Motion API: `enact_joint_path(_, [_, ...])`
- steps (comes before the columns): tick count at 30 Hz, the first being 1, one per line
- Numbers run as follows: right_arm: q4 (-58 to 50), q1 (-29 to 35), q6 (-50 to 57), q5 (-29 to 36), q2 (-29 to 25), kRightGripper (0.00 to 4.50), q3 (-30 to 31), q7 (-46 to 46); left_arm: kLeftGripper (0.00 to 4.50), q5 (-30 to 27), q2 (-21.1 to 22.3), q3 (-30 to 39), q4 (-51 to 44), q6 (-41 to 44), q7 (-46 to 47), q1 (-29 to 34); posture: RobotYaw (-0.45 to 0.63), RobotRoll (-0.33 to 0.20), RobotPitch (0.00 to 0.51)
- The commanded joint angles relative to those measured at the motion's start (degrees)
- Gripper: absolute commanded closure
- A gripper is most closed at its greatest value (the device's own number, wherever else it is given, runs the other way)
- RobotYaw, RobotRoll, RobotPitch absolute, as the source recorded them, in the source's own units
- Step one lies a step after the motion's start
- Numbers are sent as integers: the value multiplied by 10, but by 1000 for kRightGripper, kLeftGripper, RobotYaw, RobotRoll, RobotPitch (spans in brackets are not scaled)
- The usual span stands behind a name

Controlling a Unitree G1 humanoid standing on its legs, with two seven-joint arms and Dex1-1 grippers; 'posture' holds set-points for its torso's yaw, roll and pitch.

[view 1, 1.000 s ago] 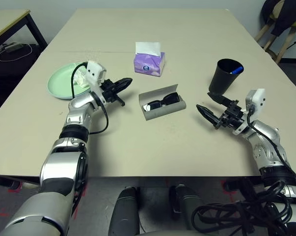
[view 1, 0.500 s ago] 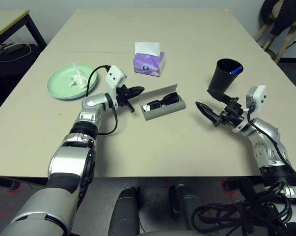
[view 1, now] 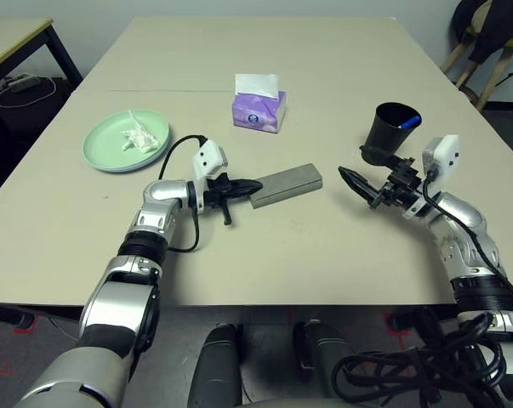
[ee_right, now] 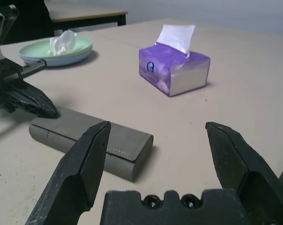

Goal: Organize and tidy the items on the table.

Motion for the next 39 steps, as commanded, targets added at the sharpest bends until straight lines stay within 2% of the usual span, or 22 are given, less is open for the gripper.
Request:
enact_joint_path(1, [-16,-11,62,-21,-25,0,14,-24,4475,-9,-3,0,-10,12,-4,-2,30,0,88])
enact_joint_path(5, [-49,-11,83,-22,-55,0,33,9,4475,-50,-11,21,-42,24,-23,-5,31,0,88])
enact_joint_path(8, [-66,-6,71,-28,-84,0,48,52,3876,-75,-7,17,-97,51,-58,12,27,0,89])
enact_joint_path(13, [-89,-4,76,-78,-141,0,88,78,1991,-104,4,3,-204,105,-89,54,19,0,93])
enact_joint_path(18, [-112,-23,104,-106,-194,0,136,136,82,-118,13,-3,-272,140,-90,79,20,0,96])
enact_joint_path(22, [-95,-51,108,-130,-226,0,166,178,9,-124,20,-5,-302,154,-87,89,25,0,98])
enact_joint_path(28, [-58,-92,38,-166,-287,0,208,290,9,-127,33,2,-317,159,-77,100,25,0,106])
enact_joint_path(32, [55,-167,-97,-259,-332,0,263,341,9,-131,39,2,-327,159,-70,110,22,0,116])
enact_joint_path(39, [199,-244,-304,-315,-326,0,302,391,9,-139,33,-16,-359,171,-71,119,16,0,141])
